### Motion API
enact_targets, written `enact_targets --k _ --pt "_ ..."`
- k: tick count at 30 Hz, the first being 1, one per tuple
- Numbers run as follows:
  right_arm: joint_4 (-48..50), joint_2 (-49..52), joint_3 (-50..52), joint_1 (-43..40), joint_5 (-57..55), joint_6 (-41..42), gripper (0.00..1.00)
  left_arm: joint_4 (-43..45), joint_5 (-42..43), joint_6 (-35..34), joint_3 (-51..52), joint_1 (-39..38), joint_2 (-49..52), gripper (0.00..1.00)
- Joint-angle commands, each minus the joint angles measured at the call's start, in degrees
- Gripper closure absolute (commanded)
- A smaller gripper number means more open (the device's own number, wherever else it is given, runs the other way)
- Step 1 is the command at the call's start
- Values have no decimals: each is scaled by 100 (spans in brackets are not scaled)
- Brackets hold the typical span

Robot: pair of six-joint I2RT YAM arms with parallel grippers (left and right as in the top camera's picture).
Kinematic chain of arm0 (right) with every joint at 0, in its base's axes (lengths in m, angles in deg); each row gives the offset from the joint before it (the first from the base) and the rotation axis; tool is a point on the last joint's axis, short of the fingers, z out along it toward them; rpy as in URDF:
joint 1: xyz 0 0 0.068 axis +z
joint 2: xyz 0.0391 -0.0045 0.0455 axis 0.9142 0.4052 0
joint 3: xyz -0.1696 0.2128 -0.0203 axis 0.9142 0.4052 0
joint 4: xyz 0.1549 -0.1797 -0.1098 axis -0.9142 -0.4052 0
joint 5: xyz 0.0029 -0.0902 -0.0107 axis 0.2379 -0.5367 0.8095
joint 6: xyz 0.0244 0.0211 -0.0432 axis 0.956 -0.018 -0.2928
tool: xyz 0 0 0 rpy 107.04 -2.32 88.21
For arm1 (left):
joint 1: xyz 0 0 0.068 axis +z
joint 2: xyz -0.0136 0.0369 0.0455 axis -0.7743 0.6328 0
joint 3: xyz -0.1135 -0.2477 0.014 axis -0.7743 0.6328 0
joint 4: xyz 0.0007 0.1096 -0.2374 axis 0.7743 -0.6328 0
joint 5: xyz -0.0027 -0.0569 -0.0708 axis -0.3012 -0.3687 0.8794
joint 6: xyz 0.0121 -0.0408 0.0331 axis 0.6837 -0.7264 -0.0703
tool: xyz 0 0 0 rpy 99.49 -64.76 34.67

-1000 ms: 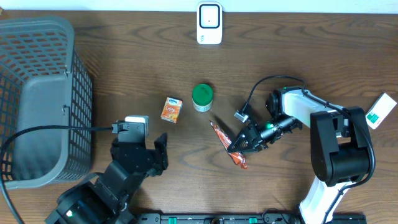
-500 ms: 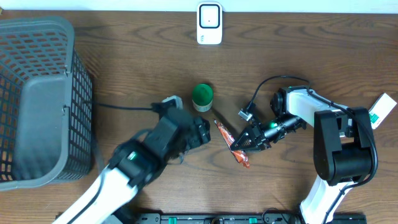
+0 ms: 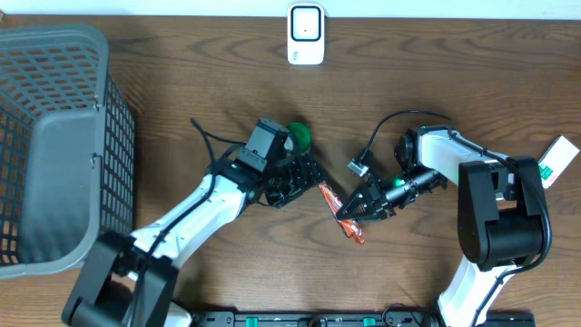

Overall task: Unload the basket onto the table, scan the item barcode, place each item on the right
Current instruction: 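Reach the left gripper to the Top bar's end and grasp it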

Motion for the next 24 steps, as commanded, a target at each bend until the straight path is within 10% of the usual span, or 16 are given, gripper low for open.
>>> enact_targets --k 1,9,24 --pt "-7 48 -2 -9 122 26 88 142 542 68 52 24 39 27" --pt "-94 48 0 -9 111 24 88 144 538 68 52 129 103 45" --pt "-155 48 0 -9 76 22 88 1104 1198 -365 52 208 918 44"
